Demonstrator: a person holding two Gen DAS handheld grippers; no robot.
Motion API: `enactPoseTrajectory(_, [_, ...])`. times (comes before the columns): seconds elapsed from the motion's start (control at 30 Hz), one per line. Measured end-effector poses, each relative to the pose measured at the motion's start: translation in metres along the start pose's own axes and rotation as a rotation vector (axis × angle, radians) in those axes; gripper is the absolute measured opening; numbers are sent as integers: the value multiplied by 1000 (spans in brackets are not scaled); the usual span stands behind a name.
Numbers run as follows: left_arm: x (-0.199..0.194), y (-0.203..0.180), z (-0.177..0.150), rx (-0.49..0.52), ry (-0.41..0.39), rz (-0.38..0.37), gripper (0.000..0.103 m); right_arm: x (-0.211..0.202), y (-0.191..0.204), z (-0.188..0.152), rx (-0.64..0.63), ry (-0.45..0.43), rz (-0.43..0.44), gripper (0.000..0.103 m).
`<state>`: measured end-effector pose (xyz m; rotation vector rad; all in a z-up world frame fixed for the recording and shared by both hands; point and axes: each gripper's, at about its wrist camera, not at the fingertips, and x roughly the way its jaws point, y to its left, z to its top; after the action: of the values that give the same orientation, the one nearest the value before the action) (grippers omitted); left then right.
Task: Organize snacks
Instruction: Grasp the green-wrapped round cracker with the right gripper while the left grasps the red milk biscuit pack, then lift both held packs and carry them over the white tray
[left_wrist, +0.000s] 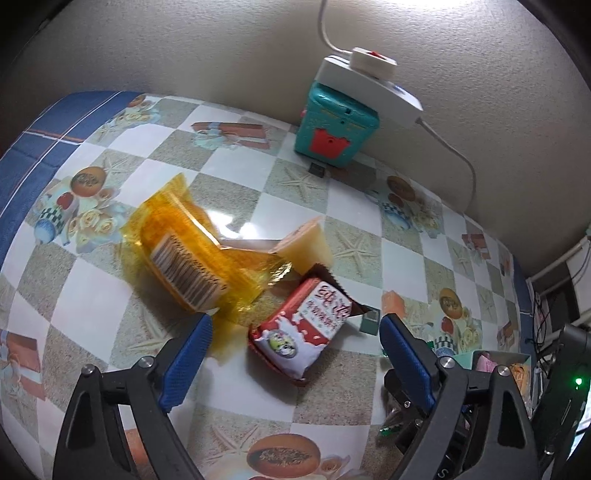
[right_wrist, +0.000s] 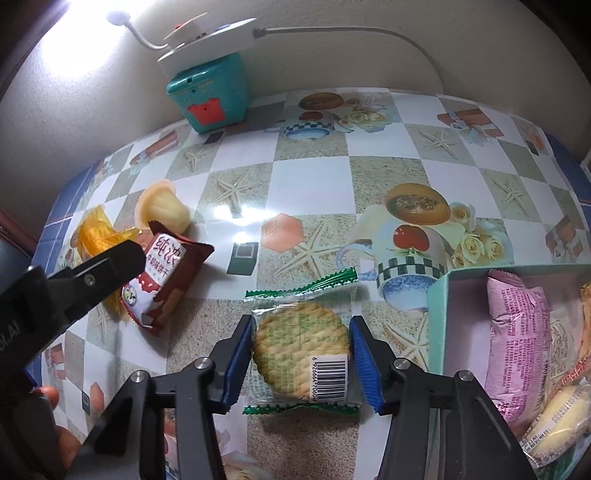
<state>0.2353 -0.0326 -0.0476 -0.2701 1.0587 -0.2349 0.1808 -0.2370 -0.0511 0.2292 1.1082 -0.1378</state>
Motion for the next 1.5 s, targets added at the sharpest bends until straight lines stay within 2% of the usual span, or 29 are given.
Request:
enactPoseTrajectory(0.03, [1, -2, 0, 9, -3, -5, 92, 0, -1, 0, 2, 0, 1, 54])
enactPoseTrajectory(0.1, [3, -5, 0, 30, -8, -14, 82, -1, -3, 0, 10, -2, 5, 54])
enactPoseTrajectory(0.17, [6, -9, -1, 53, -6, -17, 79, -1, -5, 1, 16, -4, 5, 54])
enactPoseTrajectory(0.4, [18, -20, -5, 132, -8, 15, 77, -1, -8, -1, 18, -1, 8, 54])
enactPoseTrajectory(0.57, [30, -21, -11, 148, 42, -10, 76, 0, -7, -1, 12, 0, 8, 54])
enactPoseTrajectory(0.63, [31, -20, -12, 138, 46, -15, 72, 0, -7, -1, 7, 0, 2, 54])
enactPoseTrajectory(0.77, [31, -21, -14, 156, 40, 14, 48, 0, -6, -1, 1, 0, -3, 54])
enactPoseTrajectory(0.9, [29, -20, -13, 158, 37, 19, 46, -1, -6, -1, 0, 2, -1, 54])
enactPoseTrajectory(1.03, [17, -22, -9, 156, 20, 19, 43, -10, -6, 1, 5, -20, 24, 53])
enactPoseTrajectory(1.27, [-36, -41, 1, 197, -89, 3, 43, -47, -15, 9, 24, -103, 45, 53])
enactPoseTrajectory(1.4, [-59, -56, 2, 225, -122, -32, 43, -74, -34, 14, 47, -156, 26, 53])
enactPoseTrajectory(1.5, [-72, -74, 0, 262, -142, -68, 43, -97, -60, 15, 90, -198, -23, 53])
